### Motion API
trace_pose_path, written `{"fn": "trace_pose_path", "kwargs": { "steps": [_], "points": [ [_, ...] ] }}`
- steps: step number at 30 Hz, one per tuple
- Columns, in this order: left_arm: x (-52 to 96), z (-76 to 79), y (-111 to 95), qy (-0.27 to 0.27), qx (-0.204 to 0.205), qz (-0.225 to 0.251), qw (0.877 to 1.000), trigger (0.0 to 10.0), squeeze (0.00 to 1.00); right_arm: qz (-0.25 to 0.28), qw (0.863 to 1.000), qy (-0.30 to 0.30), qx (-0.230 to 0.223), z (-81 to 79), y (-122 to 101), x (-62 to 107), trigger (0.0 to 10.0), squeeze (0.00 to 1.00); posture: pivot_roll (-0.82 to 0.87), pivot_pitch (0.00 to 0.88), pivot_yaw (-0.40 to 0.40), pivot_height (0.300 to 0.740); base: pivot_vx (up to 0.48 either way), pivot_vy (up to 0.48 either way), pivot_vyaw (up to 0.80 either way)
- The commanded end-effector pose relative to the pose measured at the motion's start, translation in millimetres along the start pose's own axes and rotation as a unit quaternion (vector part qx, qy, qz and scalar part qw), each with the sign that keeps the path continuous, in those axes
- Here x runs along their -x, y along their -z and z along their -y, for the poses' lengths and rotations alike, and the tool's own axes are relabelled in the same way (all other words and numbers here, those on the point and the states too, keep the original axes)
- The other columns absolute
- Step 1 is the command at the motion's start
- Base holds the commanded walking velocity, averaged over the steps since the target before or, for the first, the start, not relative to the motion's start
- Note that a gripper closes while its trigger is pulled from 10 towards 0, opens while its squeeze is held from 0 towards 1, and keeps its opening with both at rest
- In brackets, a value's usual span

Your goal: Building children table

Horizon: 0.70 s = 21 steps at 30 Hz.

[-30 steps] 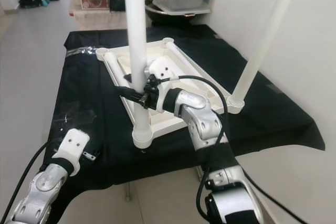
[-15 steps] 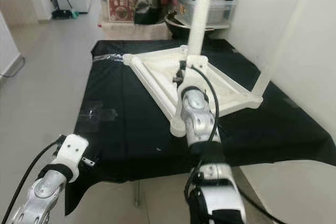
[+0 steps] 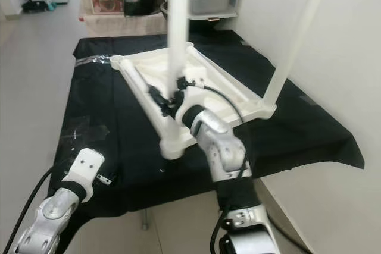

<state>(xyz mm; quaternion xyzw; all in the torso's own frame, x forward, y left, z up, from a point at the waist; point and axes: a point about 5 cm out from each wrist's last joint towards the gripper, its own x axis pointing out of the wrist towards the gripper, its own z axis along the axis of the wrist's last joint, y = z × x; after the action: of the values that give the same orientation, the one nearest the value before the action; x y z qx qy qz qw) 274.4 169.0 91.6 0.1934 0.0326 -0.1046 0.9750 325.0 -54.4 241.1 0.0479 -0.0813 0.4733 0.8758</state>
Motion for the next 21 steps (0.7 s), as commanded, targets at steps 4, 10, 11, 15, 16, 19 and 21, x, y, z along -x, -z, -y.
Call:
{"fn": "trace_pose_path", "kwargs": {
  "steps": [4,10,11,15,16,19,21],
  "points": [
    [1.0,-0.1,2,-0.003,0.007,-0.004,1.000,10.0,0.00,-0.036,0.995,-0.098,-0.010,-17.7,21,-11.4,10.0,0.00,0.14,0.000,-0.080,0.740,0.000,0.000,0.00],
    [2.7,-1.8,4,-0.006,0.005,-0.007,1.000,10.0,0.00,-0.051,0.997,-0.063,-0.011,-10.5,29,-14.9,0.0,0.00,0.14,0.000,-0.080,0.740,0.000,0.000,0.00],
    [3.0,-2.2,5,-0.006,0.004,-0.008,1.000,10.0,0.00,-0.069,0.998,-0.002,-0.009,1.5,36,-16.3,0.0,0.00,0.13,0.000,-0.076,0.740,0.000,0.000,0.00],
    [3.3,-0.6,5,-0.006,0.004,-0.009,1.000,10.0,0.00,-0.107,0.982,0.156,-0.010,32.8,49,-9.5,0.0,0.00,0.13,0.000,-0.074,0.740,0.000,0.000,0.00],
    [3.8,0.6,5,-0.004,0.004,-0.008,1.000,10.0,0.00,-0.127,0.953,0.273,-0.018,55.6,55,4.8,0.0,0.00,0.13,0.000,-0.071,0.740,0.000,0.000,0.00],
    [4.9,2.2,6,-0.003,0.005,-0.009,1.000,10.0,0.00,-0.135,0.858,0.496,-0.024,94.1,62,51.3,0.0,0.00,0.12,0.000,-0.068,0.740,0.000,0.000,0.00],
    [5.1,3.1,6,-0.002,0.005,-0.010,1.000,10.0,0.00,-0.139,0.814,0.564,-0.027,101.5,68,73.1,0.0,0.00,0.12,0.000,-0.067,0.740,0.000,0.000,0.00]
  ]
}}
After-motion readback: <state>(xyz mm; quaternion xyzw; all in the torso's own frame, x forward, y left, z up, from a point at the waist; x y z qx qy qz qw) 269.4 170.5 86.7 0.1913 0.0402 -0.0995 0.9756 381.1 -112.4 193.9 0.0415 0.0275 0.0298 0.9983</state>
